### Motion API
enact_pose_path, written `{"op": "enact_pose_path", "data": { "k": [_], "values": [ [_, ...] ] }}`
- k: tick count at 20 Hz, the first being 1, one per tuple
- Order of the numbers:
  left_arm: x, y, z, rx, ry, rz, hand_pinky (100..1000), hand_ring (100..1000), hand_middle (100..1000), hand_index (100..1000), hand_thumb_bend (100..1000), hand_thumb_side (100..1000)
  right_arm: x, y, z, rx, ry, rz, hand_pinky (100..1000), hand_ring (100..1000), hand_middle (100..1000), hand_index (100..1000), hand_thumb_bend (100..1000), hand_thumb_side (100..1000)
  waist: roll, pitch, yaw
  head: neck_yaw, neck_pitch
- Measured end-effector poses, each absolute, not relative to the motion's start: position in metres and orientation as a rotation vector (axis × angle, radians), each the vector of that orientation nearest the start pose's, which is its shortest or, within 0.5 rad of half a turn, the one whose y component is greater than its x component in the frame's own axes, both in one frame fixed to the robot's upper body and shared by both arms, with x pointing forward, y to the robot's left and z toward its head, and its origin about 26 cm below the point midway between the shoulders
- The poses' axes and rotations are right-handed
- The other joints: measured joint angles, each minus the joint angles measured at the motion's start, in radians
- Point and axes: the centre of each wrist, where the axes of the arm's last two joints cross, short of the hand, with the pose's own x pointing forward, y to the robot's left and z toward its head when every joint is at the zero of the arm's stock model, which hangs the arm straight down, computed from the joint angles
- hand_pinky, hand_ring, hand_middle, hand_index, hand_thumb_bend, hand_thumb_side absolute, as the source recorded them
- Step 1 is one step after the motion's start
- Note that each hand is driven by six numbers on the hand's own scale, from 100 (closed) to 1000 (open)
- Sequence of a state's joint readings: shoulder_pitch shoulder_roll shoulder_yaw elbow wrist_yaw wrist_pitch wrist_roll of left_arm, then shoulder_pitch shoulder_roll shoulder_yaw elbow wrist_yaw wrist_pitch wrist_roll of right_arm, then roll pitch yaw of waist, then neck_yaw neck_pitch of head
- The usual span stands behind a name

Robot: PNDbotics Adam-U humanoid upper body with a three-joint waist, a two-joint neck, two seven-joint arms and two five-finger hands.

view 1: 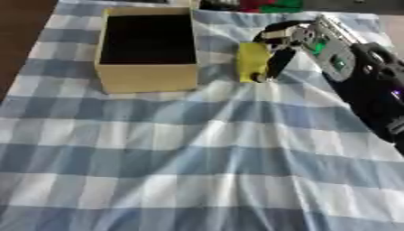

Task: Pick up objects on the table and place them in the box.

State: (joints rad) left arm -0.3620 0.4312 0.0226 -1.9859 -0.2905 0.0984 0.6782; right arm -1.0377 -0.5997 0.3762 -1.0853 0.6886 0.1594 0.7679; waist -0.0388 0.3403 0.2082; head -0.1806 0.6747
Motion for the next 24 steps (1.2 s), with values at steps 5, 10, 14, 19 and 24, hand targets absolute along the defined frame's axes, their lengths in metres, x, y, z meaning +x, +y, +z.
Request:
{"op": "enact_pose_path", "data": {
  "k": [5, 10, 14, 19, 24],
  "values": [
    [0.305, 0.275, 0.227, 0.961, -2.371, 0.207, 956, 679, 521, 752, 100, 295, 0.458, -0.256, 0.283, -0.738, -1.062, 1.563, 939, 956, 714, 778, 100, 100, 0.000, -0.002, -0.009, 0.003, 0.000],
    [0.305, 0.275, 0.227, 0.961, -2.371, 0.207, 956, 679, 521, 752, 100, 295, 0.453, -0.254, 0.297, -0.721, -1.079, 1.577, 940, 966, 821, 789, 100, 100, -0.001, -0.011, -0.013, 0.005, 0.000],
    [0.305, 0.275, 0.227, 0.961, -2.371, 0.205, 956, 680, 522, 752, 100, 294, 0.449, -0.252, 0.306, -0.714, -1.101, 1.573, 938, 961, 800, 766, 100, 100, -0.001, -0.015, -0.016, 0.008, 0.000],
    [0.305, 0.275, 0.228, 0.961, -2.368, 0.202, 955, 683, 523, 752, 100, 293, 0.445, -0.245, 0.322, -0.710, -1.156, 1.562, 941, 963, 810, 776, 100, 109, 0.000, -0.017, -0.016, 0.009, 0.000],
    [0.305, 0.275, 0.228, 0.960, -2.368, 0.201, 955, 684, 523, 753, 100, 293, 0.442, -0.241, 0.336, -0.719, -1.194, 1.551, 947, 980, 870, 841, 100, 149, 0.000, -0.020, -0.011, 0.008, 0.000]
  ]
}}
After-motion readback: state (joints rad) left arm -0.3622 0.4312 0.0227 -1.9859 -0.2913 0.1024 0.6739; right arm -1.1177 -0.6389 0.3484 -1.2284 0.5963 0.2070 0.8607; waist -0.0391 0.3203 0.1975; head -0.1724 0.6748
